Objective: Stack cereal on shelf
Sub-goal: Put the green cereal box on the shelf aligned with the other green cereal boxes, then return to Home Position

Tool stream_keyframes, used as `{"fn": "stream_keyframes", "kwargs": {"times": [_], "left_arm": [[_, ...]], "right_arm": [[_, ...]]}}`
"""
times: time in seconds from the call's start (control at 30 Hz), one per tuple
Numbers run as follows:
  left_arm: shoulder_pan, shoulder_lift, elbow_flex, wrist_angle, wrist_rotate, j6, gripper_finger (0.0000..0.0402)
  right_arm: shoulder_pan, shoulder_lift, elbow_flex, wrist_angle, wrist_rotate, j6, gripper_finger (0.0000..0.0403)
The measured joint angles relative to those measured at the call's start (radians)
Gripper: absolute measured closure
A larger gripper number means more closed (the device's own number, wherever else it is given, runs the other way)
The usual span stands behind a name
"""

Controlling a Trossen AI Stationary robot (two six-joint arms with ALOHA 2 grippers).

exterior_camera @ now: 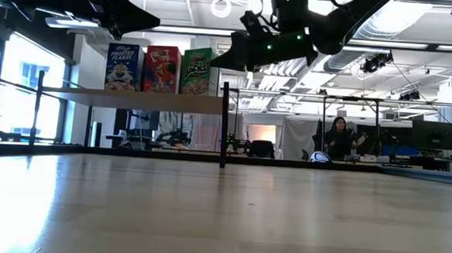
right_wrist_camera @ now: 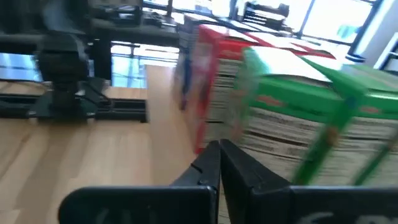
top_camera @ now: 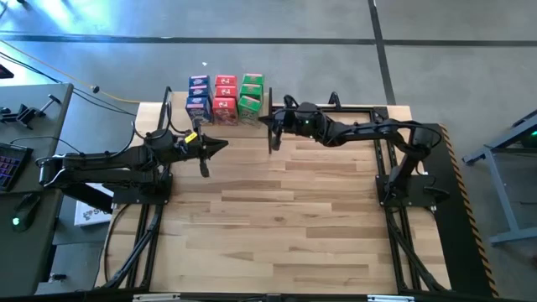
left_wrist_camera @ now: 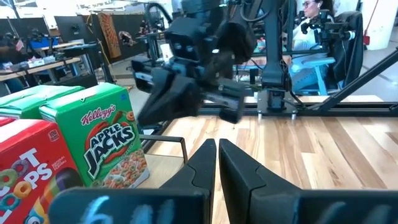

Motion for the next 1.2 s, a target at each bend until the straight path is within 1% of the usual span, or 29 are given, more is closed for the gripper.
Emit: {"fn": "stream_keyframes", "kwargs": {"times": [0.27,0.4,0.47,0.6,0.67,0.8,0.93,1.0,1.13,1.2], "left_arm": [[0.000,0.000,0.000,0.003,0.000,0.002,0.0390],[0.000,0.000,0.000,0.002,0.000,0.002,0.0390],[0.000,0.000,-0.002,0.002,0.019,-0.007,0.0390],[-0.001,0.000,-0.064,0.082,0.113,-0.031,0.0390],[-0.001,-0.002,-0.101,0.119,0.110,-0.036,0.0390],[0.000,-0.035,-0.149,0.160,0.106,-0.040,0.0390],[0.000,-0.093,-0.151,0.130,0.108,-0.049,0.0390],[0.000,-0.128,-0.150,0.100,0.114,-0.051,0.0390],[0.000,-0.189,-0.150,0.023,0.107,-0.054,0.0390],[0.000,-0.209,-0.150,-0.002,0.106,-0.054,0.0390]], "right_arm": [[-0.034,0.008,0.000,0.005,-0.012,0.031,0.0403],[-0.039,0.006,0.000,0.013,-0.030,0.015,0.0403],[-0.040,-0.009,0.000,-0.019,-0.044,-0.015,0.0403],[-0.032,-0.091,0.000,-0.145,-0.047,-0.075,0.0403],[-0.023,-0.138,-0.025,-0.193,-0.052,-0.099,0.0403],[0.004,-0.224,-0.144,-0.185,-0.072,-0.101,0.0403],[0.053,-0.318,-0.302,-0.088,-0.070,-0.064,0.0403],[0.084,-0.371,-0.383,-0.027,-0.037,-0.039,0.0403],[0.146,-0.493,-0.546,0.068,0.072,0.011,0.0403],[0.170,-0.557,-0.619,0.098,0.086,0.033,0.0403]]}}
